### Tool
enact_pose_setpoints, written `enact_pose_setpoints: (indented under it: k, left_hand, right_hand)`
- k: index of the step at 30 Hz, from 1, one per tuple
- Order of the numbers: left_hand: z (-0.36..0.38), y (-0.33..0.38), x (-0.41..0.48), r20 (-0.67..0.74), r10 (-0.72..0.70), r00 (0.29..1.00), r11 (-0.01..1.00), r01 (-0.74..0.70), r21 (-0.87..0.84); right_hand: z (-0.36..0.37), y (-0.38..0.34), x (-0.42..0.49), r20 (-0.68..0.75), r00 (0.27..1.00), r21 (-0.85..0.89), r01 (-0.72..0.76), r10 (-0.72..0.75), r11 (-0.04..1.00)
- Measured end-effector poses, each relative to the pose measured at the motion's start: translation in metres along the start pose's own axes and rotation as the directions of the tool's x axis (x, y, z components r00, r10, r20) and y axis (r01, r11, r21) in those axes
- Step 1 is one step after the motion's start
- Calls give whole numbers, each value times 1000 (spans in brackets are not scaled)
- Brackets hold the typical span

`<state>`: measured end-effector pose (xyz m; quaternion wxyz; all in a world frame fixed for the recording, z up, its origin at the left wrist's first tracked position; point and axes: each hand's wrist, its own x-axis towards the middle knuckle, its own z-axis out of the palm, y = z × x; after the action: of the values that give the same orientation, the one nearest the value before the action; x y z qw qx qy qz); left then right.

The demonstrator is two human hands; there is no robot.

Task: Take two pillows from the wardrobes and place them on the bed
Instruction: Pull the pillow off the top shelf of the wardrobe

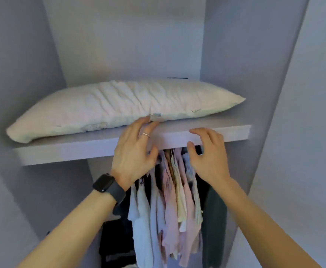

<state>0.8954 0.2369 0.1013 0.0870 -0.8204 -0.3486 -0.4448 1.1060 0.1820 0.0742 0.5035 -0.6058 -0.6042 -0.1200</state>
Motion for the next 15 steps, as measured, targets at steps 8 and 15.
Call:
enact_pose_setpoints:
  k: [8,15]
  left_hand:
    - [-6,-69,102,188,-279,942,831,138,540]
    - [33,-90,93,227,-450,864,769,245,591]
  right_hand:
    - [17,33,169,470,882,-391,202,6,898]
    - [53,94,172,474,880,-397,189,25,898]
